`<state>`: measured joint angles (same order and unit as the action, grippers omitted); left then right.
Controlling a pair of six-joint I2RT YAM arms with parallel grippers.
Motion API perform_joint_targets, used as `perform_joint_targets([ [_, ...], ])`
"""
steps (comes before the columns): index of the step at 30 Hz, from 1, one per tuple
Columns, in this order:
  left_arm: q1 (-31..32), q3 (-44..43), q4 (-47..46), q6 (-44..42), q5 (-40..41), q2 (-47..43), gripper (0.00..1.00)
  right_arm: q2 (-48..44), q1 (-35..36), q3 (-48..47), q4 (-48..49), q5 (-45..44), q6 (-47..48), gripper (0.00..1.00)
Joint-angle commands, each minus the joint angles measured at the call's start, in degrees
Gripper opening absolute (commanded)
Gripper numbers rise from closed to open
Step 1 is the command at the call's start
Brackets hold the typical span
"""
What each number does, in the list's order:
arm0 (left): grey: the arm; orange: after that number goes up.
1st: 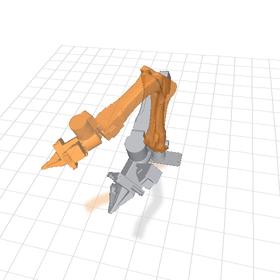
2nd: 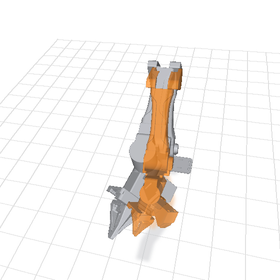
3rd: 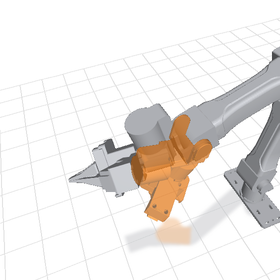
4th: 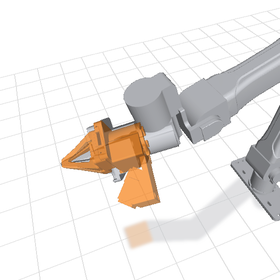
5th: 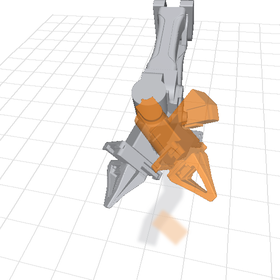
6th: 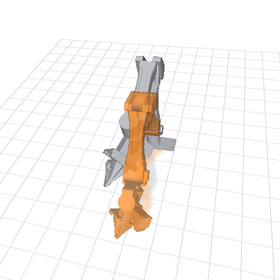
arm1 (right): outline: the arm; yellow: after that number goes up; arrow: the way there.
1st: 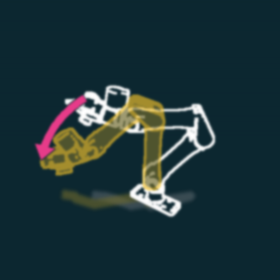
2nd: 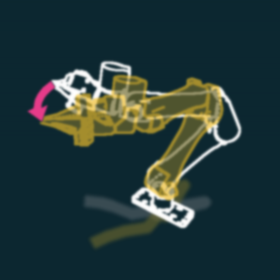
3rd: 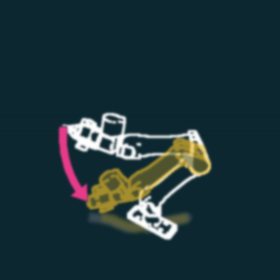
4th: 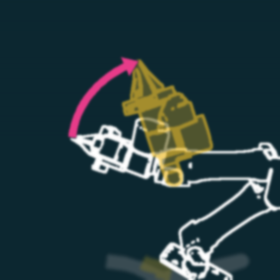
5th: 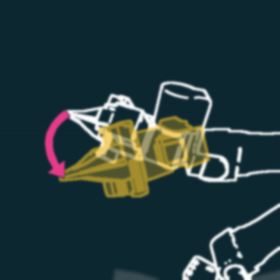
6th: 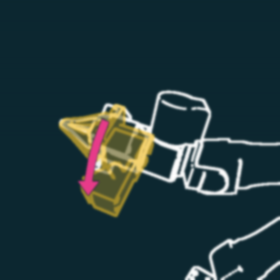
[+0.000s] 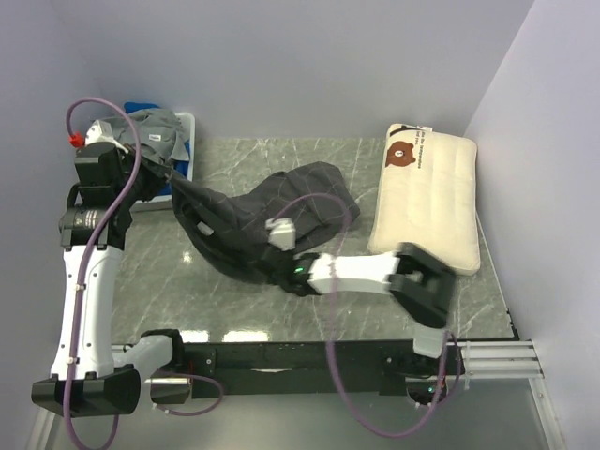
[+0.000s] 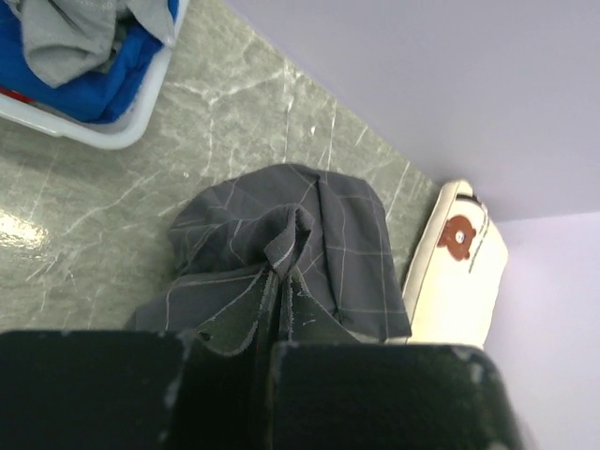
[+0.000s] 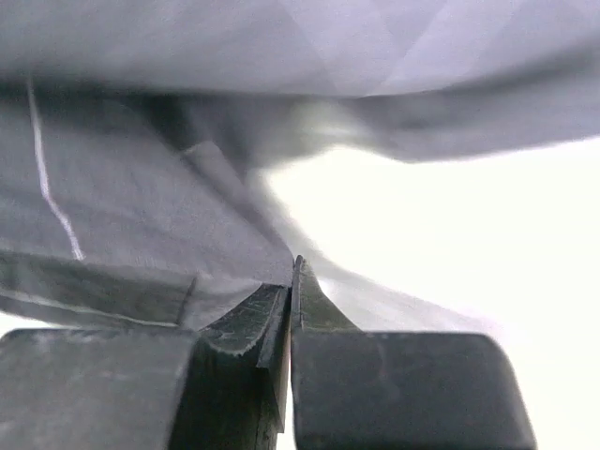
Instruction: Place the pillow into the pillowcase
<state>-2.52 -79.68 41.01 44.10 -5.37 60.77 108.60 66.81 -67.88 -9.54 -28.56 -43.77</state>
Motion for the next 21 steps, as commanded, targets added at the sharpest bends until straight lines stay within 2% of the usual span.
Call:
perform_joint_targets([
  [1,0.6,4.2,-6.7,-3.0,-5.6,-2.1,0.04,-24.5,-8.8,10.0,-10.0,-7.1,0.2,0.00],
  [3,3.7,7.0,-6.7,-4.1,-7.6,-2.3,0.02,-31.5,-14.4,14.8,-13.1,-5.7,2.0,0.00],
  [4,5.6,8.1,-7.3,-4.5,-7.1,-2.8,0.02,-37.7,-19.6,16.0,-13.7,-4.7,2.9,0.00],
  [7,15.4,16.8,-9.9,-2.8,-4.2,-5.2,0.02,-46.2,-27.8,17.9,-15.6,-3.4,7.2,0.01],
  [8,21.3,19.0,-12.7,-1.8,-2.5,-5.8,0.03,-47.4,-33.4,17.8,-16.0,-2.1,8.3,0.01],
  [10,27.3,25.5,-16.0,1.8,-1.1,-7.3,0.04,-49.6,-39.6,17.8,-16.0,0.6,10.8,0.01],
  [11,33.1,27.5,-19.1,3.0,-0.1,-7.4,0.06,-50.0,-45.0,17.6,-16.1,3.3,11.5,0.02],
  [13,39.6,32.5,-23.9,5.6,1.6,-6.6,0.11,-50.5,-49.4,17.3,-15.7,5.8,12.5,0.04],
  [14,46.3,33.4,-26.1,6.1,2.0,-5.6,0.13,-50.5,-51.6,17.2,-15.0,8.1,12.7,0.05],
  [16,55.0,32.1,-28.9,5.6,5.0,-0.1,0.24,-49.2,-56.9,16.3,-15.0,10.9,12.8,0.07],
  [17,57.2,30.5,-27.8,5.4,7.4,2.0,0.30,-48.7,-58.0,15.2,-15.0,12.9,12.8,0.08],
  [18,58.7,28.9,-25.4,5.4,11.9,4.8,0.49,-48.2,-59.4,14.6,-15.1,13.4,13.1,0.08],
  [19,59.4,26.5,-24.4,5.7,13.6,5.5,0.60,-47.6,-59.7,14.2,-15.5,13.5,13.3,0.09],
  [20,59.4,25.7,-23.8,6.1,14.9,5.7,0.77,-47.4,-59.9,13.4,-15.9,13.4,13.4,0.15],
  [21,59.0,24.8,-22.0,7.0,17.0,5.6,0.81,-47.4,-60.4,13.3,-16.0,13.4,13.8,0.17],
])
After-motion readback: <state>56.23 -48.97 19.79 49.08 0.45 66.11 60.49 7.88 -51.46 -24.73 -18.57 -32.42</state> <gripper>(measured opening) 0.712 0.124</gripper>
